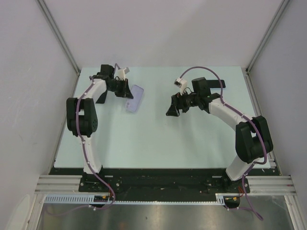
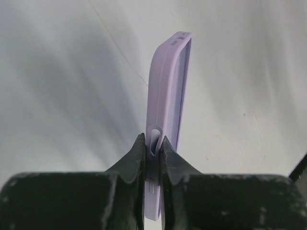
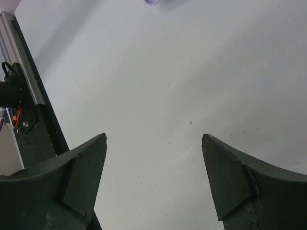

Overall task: Take the phone out of the phone case
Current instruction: Place the phone case at the center of the board.

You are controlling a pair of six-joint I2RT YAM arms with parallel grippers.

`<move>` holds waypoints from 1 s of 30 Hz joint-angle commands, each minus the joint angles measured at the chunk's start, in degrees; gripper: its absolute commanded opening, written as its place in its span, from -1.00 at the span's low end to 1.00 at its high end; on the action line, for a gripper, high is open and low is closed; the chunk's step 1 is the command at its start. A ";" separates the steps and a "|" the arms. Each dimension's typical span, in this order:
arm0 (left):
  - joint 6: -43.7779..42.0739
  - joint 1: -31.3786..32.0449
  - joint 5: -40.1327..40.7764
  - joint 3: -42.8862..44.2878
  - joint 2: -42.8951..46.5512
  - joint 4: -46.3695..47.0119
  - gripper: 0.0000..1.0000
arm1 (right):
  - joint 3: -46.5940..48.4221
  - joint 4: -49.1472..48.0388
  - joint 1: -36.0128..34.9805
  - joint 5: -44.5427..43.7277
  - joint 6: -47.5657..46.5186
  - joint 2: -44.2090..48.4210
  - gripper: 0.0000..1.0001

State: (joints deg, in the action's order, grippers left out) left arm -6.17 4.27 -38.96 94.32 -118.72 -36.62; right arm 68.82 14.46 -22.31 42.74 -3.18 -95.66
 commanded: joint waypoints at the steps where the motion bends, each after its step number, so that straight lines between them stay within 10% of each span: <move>1: 9.15 -1.63 4.50 7.18 -3.00 2.61 -0.75 | 1.76 -2.07 -0.02 -0.73 0.19 1.35 0.69; 21: 10.57 -7.52 11.01 22.66 -17.33 2.78 -0.59 | 1.76 -1.71 -1.34 -2.49 -1.21 0.74 0.68; 30: 8.02 -7.52 10.75 23.63 -18.92 2.43 -0.19 | 1.76 -1.71 -1.60 -2.93 -1.65 0.38 0.68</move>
State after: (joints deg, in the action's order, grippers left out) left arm 3.18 -3.25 -28.03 114.98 -137.36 -34.63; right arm 68.82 14.41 -23.55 40.69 -3.68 -95.66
